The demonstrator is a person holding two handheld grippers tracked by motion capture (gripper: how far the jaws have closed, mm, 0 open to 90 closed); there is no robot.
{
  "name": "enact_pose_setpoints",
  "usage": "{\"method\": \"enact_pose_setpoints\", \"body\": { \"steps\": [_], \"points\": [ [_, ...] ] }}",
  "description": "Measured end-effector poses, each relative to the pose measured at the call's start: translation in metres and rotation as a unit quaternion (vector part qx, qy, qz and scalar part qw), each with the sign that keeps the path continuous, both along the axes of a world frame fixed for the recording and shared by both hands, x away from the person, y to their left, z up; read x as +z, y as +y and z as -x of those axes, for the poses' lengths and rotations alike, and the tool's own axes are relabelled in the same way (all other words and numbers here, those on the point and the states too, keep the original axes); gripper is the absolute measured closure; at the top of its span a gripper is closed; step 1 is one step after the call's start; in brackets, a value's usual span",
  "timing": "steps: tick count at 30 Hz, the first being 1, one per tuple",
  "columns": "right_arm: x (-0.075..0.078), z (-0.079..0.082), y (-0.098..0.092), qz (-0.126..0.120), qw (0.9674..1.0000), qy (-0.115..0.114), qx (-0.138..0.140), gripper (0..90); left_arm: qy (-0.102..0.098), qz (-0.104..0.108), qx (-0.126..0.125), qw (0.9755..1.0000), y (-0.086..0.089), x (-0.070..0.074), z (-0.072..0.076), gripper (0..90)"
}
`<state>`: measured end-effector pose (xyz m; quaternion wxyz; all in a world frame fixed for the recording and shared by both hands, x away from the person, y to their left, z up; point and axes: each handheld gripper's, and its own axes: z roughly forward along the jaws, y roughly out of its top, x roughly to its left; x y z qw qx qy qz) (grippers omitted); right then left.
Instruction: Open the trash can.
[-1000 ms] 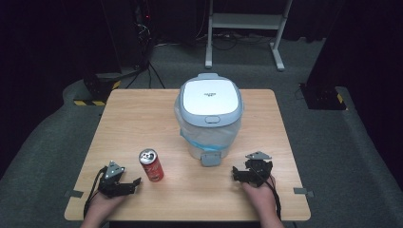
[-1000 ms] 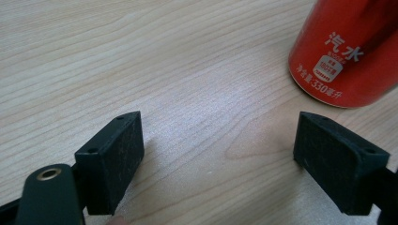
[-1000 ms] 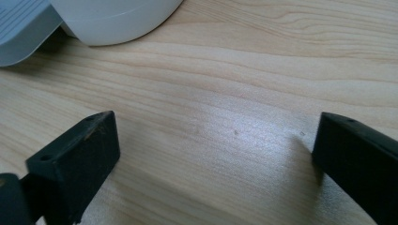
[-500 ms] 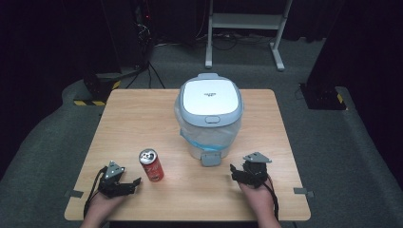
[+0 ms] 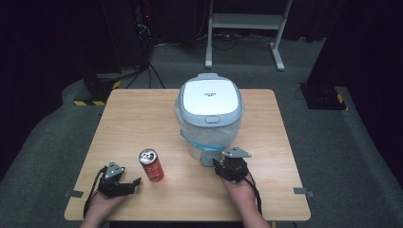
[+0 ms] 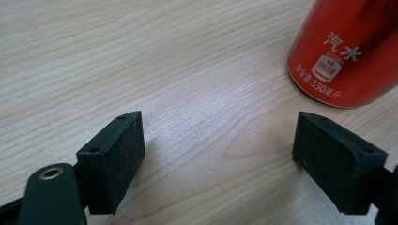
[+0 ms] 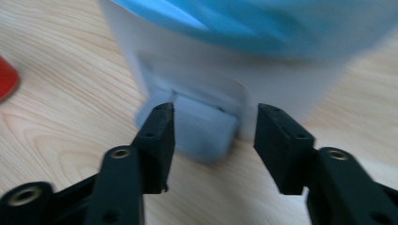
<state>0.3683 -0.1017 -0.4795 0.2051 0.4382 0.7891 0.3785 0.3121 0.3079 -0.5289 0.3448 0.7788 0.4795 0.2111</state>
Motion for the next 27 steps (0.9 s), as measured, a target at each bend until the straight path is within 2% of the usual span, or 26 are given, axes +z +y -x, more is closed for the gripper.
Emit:
{"method": "enact_pose_setpoints", "body": {
  "steps": [6, 10, 17, 27],
  "points": [
    [0.001, -0.004, 0.024, 0.012, 0.9997, 0.001, 0.023, 58.9, 0.000, 0.000, -0.001, 1.0000, 0.000, 0.000, 0.000, 17.4],
    [0.001, -0.005, 0.030, 0.019, 0.9995, 0.002, 0.025, 61.7, 0.000, 0.000, -0.002, 1.0000, 0.000, 0.000, 0.000, 17.7],
    [-0.003, -0.008, 0.033, 0.025, 0.9995, 0.006, 0.016, 65.1, 0.000, 0.000, -0.002, 1.0000, 0.000, 0.000, 0.000, 18.0],
    [-0.012, -0.012, 0.030, 0.038, 0.9992, 0.010, -0.002, 63.1, -0.001, 0.000, -0.002, 1.0000, 0.000, 0.000, 0.000, 18.0]
  ]
}}
